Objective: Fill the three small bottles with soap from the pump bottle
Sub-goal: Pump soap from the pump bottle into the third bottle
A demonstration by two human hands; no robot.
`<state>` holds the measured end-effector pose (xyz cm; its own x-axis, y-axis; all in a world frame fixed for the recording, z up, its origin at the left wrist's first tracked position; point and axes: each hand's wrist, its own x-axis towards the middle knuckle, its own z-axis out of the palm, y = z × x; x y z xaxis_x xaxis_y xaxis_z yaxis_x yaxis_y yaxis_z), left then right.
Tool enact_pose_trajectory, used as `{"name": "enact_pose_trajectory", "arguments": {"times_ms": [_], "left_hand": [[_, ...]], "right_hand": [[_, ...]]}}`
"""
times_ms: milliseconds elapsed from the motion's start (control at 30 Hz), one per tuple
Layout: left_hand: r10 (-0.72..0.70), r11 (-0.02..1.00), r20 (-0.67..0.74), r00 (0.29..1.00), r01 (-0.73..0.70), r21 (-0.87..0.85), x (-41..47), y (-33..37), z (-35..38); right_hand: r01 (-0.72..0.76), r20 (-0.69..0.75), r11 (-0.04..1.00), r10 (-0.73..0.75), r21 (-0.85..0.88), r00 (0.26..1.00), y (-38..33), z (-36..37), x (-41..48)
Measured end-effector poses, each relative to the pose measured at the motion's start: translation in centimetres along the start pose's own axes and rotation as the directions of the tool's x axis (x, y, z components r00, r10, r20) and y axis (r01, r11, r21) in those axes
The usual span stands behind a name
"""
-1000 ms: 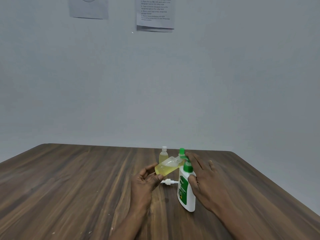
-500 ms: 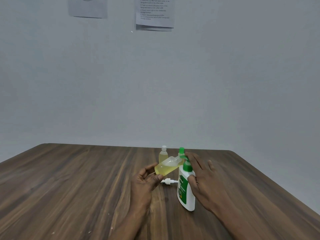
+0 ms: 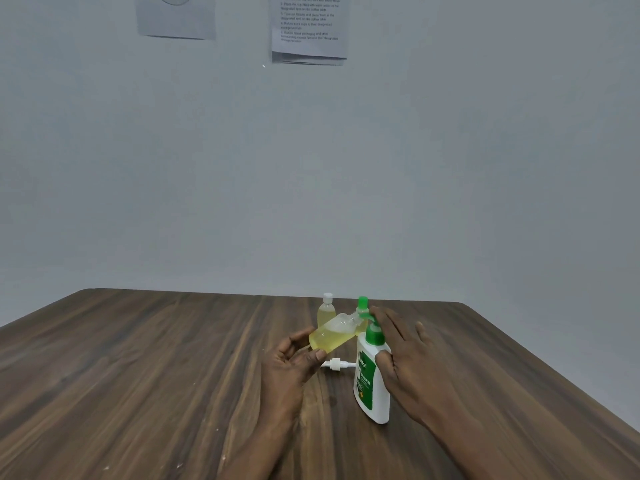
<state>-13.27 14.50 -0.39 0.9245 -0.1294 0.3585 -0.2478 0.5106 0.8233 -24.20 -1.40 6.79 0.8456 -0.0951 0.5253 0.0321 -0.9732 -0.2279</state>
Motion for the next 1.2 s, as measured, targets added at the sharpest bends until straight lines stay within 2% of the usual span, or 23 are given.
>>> {"name": "enact_pose_trajectory", "arguments": {"times_ms": [167, 300, 500, 633, 733, 933, 1200], "left_hand": [[-0.067, 0.996, -0.008, 0.998, 0.066, -0.066, 0.0, -0.8, 0.3], [-0.18, 0.964, 0.015, 0.984, 0.179, -0.197, -0.3, -1.5, 0.7], [-0.345, 0.859, 0.065, 0.936, 0.343, -0.381, -0.8, -2.1, 1.1], [-0.389, 0.791, 0.13, 0.912, 0.404, -0.461, -0.9, -2.3, 1.0], [-0.383, 0.798, 0.125, 0.915, 0.396, -0.455, -0.8, -2.3, 1.0], [-0.287, 0.887, 0.061, 0.956, 0.289, -0.359, 0.0, -1.8, 0.7], [-0.219, 0.914, 0.037, 0.975, 0.219, -0.341, 0.7, -1.7, 0.4]], "right_hand": [[0.003, -0.016, 1.0, -0.003, 0.008, 1.0, 0.3, 0.3, 0.2], [0.0, -0.047, 0.999, 0.002, 0.034, 0.999, 0.4, 0.5, 0.3], [0.003, -0.069, 0.999, 0.0, 0.047, 0.998, 0.6, 0.9, 0.3], [0.004, -0.067, 0.998, 0.0, 0.058, 0.998, 0.5, 0.9, 0.2], [0.011, -0.067, 0.999, -0.008, 0.034, 0.998, 0.4, 0.8, 0.2], [0.022, -0.063, 0.999, -0.02, 0.032, 0.998, 0.4, 0.7, 0.1], [0.035, -0.08, 0.999, -0.032, 0.028, 0.996, 0.2, 0.4, 0.1]]}}
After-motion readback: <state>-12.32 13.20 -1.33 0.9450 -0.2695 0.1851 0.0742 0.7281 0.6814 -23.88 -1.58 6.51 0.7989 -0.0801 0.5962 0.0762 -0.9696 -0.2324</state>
